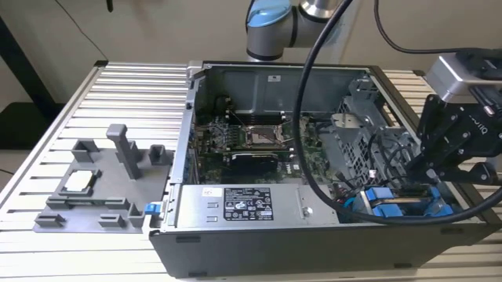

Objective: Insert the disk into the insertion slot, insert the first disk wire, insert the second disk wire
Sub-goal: 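Insert the second disk wire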

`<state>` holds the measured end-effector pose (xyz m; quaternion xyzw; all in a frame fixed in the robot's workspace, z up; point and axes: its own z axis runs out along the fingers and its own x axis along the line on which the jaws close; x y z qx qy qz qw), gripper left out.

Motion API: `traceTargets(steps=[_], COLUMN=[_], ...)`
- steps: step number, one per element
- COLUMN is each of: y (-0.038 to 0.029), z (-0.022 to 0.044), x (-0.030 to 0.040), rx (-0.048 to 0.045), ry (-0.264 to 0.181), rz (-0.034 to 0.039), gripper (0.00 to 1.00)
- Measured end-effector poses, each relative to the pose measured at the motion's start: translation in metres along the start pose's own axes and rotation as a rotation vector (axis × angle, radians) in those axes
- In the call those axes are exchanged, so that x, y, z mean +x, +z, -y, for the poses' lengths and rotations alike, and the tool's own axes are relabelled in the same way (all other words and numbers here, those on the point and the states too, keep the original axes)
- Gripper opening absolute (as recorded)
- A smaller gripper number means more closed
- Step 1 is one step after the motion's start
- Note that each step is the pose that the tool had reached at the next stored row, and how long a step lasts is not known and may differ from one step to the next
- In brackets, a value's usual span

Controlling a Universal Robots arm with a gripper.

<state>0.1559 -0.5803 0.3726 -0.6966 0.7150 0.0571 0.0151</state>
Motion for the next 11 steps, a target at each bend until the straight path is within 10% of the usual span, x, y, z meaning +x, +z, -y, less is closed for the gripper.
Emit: traceTargets(steps=[11], y=[-0.0063], z=[-0.0005], x=[-0.0007], rx=[0.0001], ry=[0.000], rz=[0.0084], gripper=[0.24])
